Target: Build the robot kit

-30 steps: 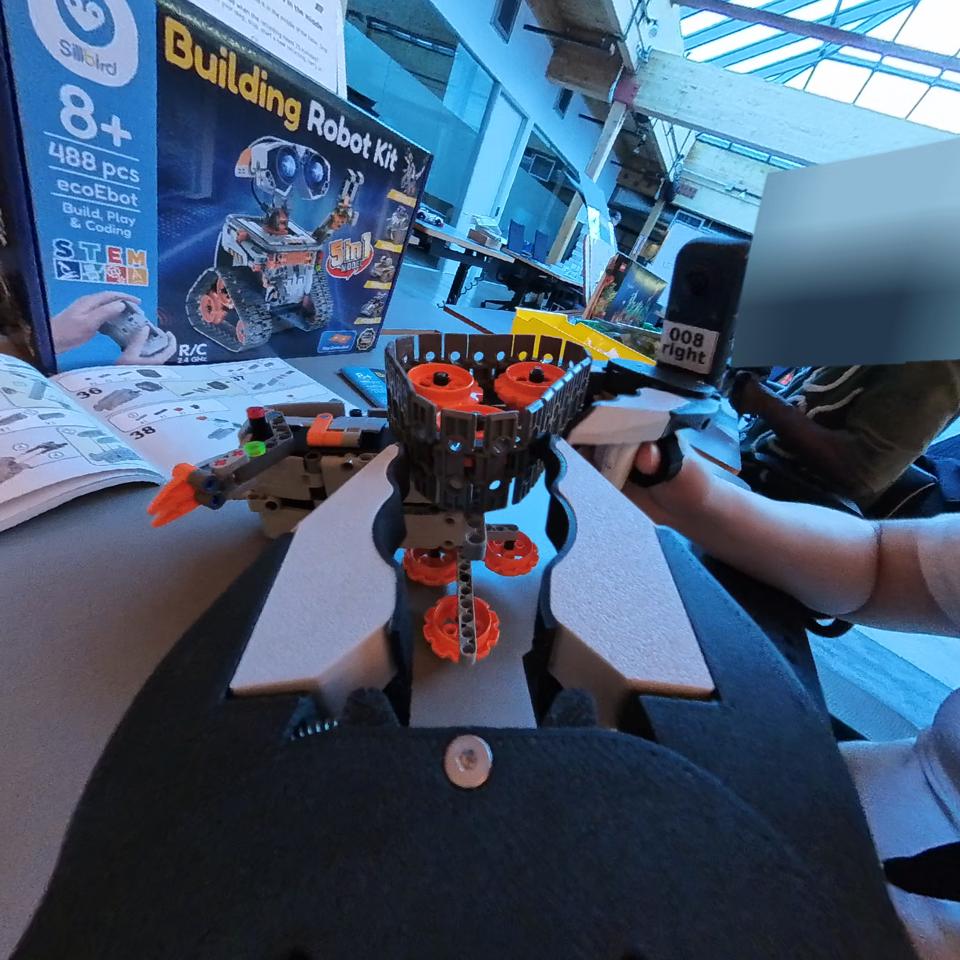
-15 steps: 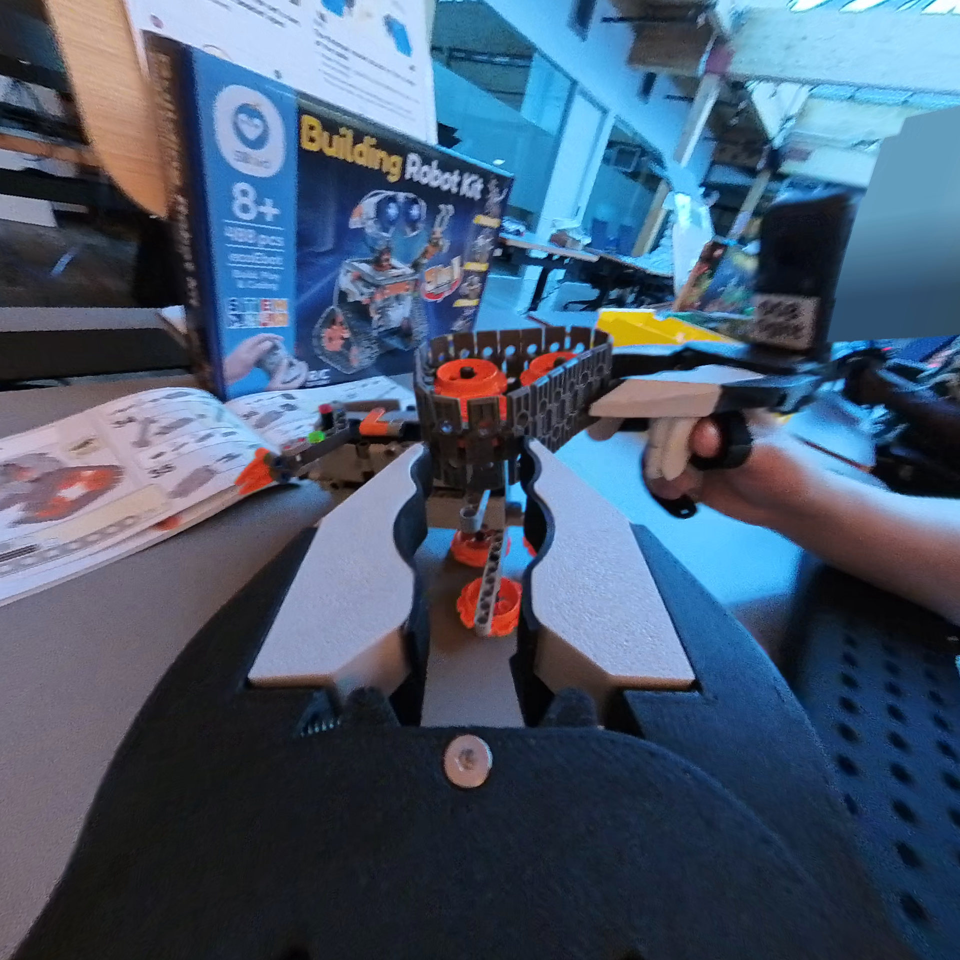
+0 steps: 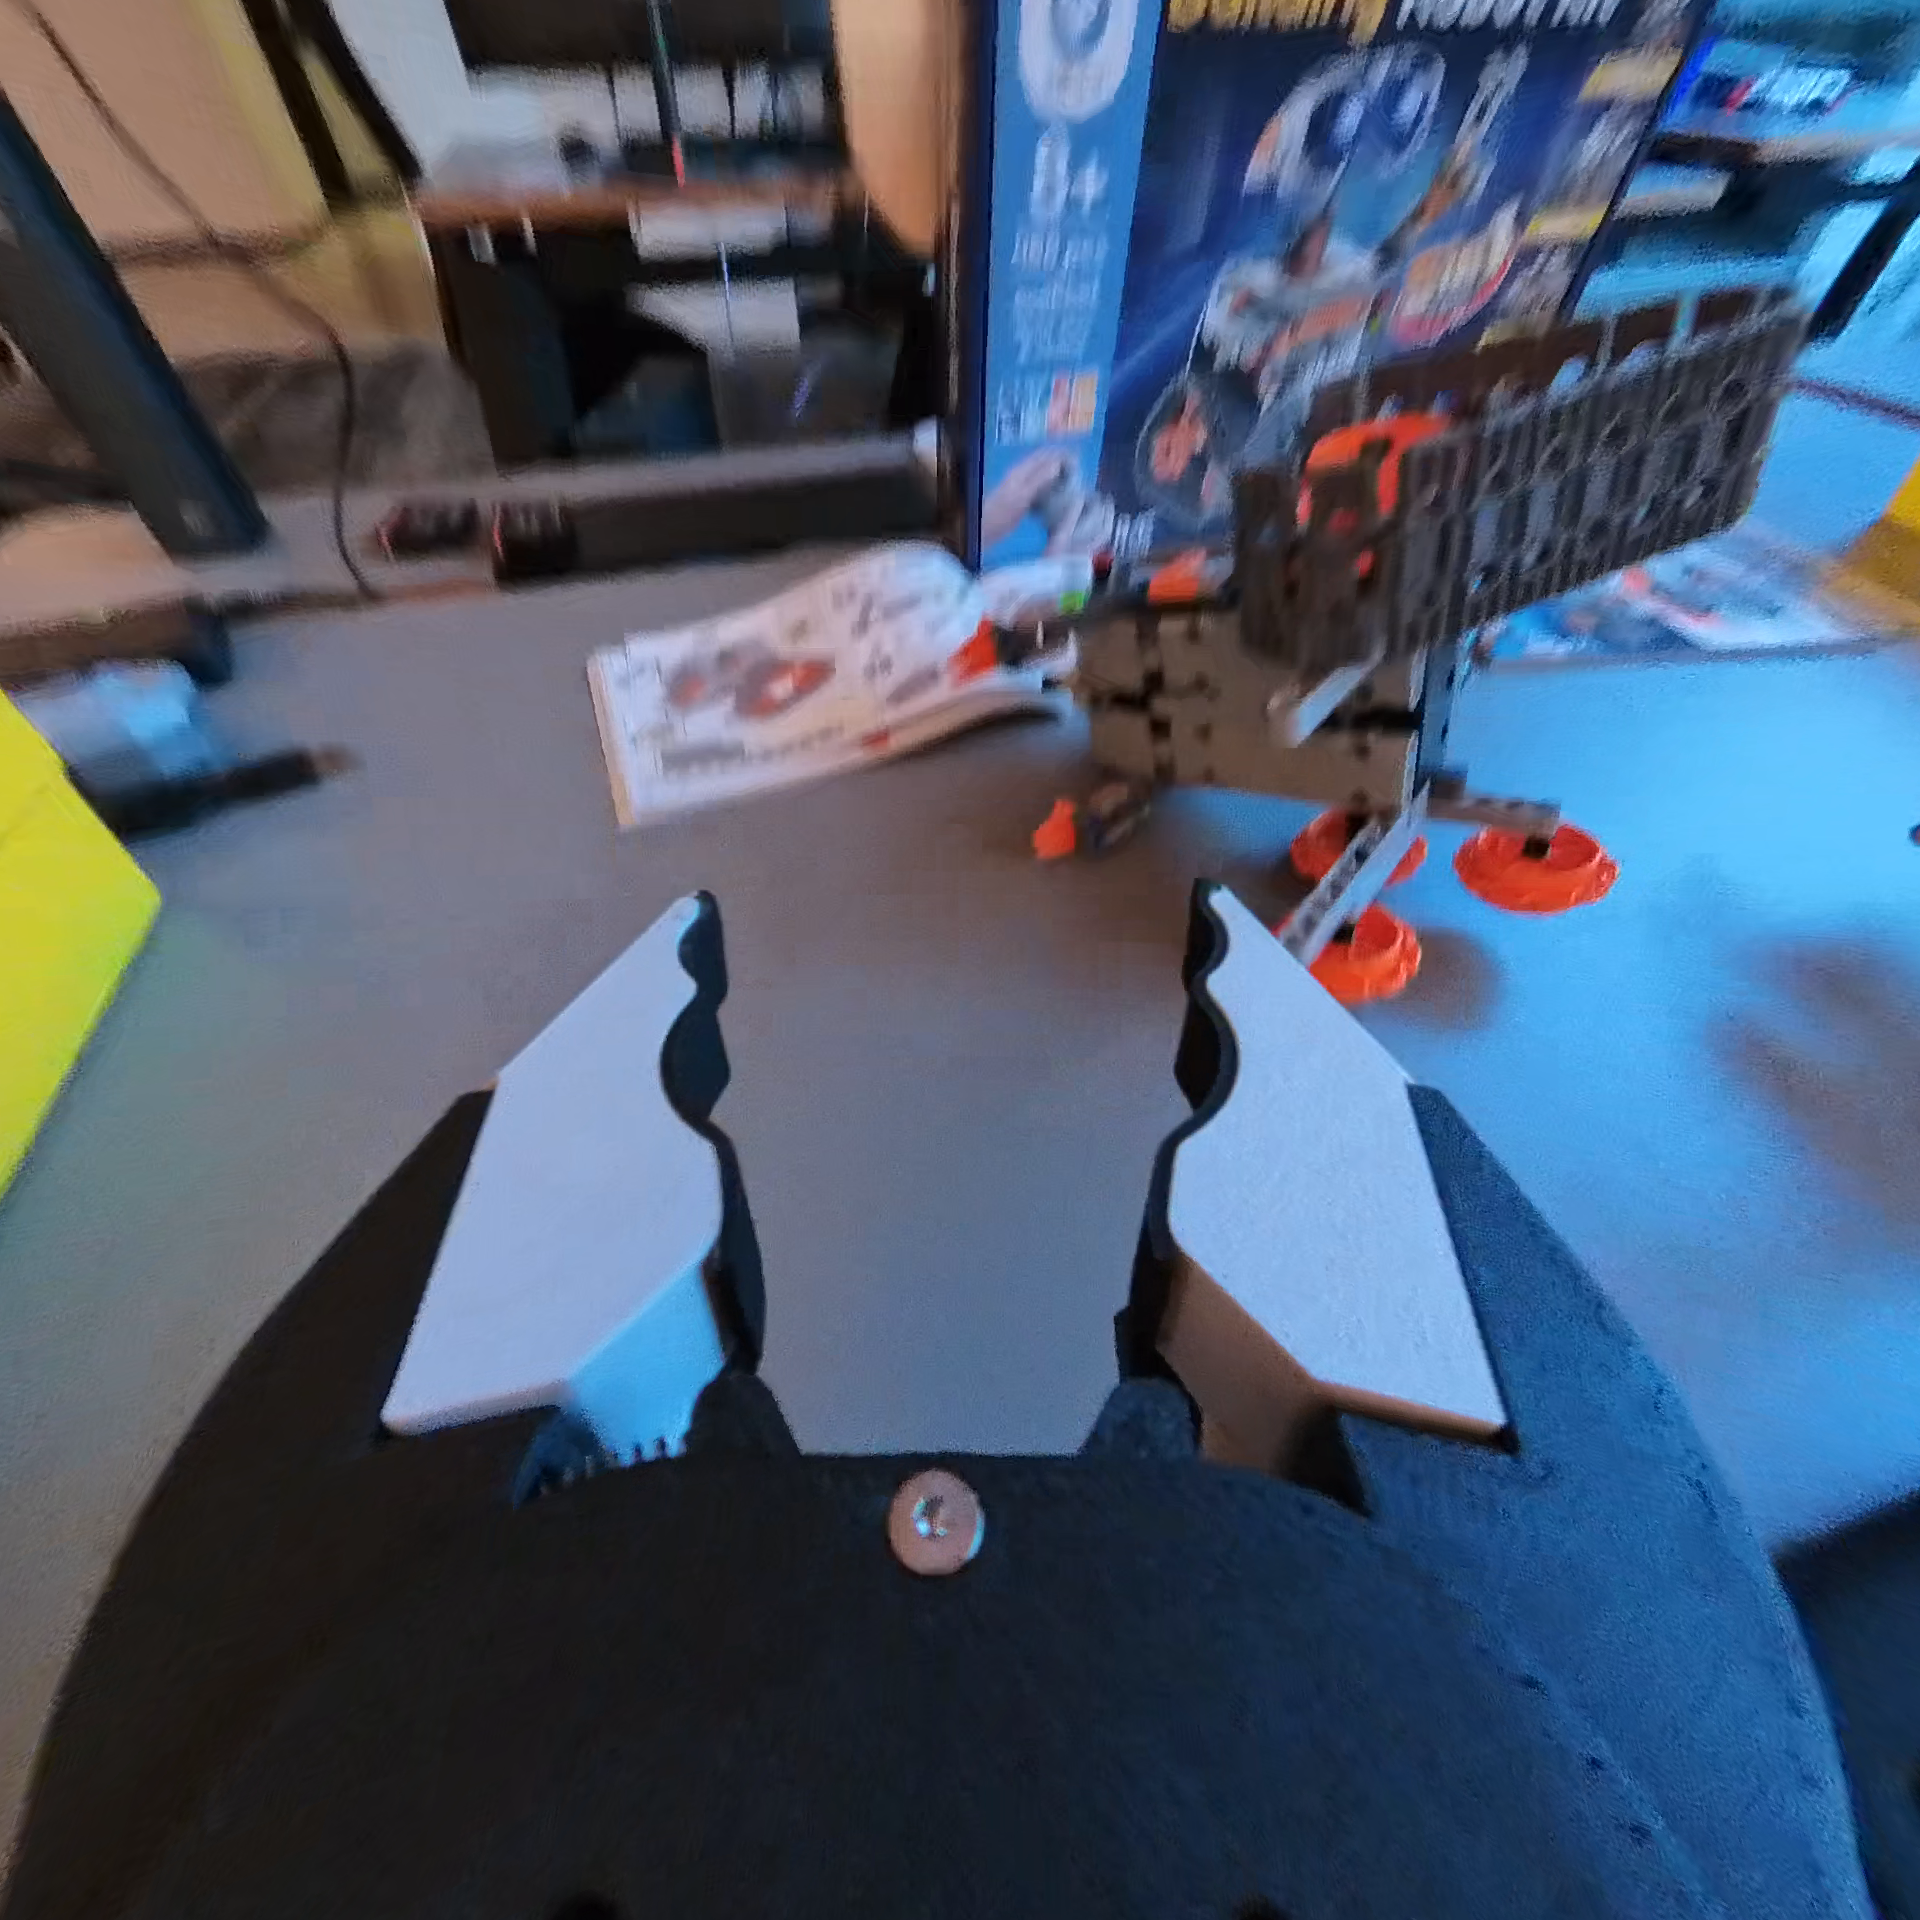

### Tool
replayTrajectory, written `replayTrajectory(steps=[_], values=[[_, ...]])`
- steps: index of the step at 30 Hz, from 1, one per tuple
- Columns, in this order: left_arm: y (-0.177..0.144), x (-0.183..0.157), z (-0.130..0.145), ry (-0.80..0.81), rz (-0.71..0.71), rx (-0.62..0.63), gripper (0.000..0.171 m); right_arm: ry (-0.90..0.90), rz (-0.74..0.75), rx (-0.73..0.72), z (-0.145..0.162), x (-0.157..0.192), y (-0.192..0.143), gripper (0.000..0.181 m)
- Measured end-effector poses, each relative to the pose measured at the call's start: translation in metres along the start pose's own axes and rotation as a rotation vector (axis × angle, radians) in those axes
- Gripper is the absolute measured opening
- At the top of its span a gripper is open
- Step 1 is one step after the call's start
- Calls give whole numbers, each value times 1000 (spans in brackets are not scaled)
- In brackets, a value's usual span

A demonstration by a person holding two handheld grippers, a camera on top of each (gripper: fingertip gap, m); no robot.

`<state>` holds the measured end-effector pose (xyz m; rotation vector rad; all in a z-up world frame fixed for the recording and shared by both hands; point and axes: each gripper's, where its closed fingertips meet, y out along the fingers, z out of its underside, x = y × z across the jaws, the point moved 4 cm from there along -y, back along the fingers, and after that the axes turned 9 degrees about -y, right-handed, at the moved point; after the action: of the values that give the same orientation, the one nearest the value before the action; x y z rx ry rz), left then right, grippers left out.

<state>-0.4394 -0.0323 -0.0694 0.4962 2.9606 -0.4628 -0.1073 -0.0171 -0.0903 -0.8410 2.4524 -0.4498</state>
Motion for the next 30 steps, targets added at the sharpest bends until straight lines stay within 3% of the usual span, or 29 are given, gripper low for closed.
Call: replayTrajectory(steps=[2,5,13,17,23,30], values=[[3,-3,13,-43,19,118,97,8,-7,111,15,2,3,115],[10,-12,18,-87,78,278,98,106,-115,159,19,19,16,122],[39,-4,58,111,49,540,114,116,-193,191,19,36,36,141],[47,-6,63,106,68,473,117,172,-249,156,17,40,40,148],[50,-9,64,115,84,482,124,141,-212,252,25,35,50,152],[49,-10,64,113,79,480,125,165,-196,254,26,34,50,152]])
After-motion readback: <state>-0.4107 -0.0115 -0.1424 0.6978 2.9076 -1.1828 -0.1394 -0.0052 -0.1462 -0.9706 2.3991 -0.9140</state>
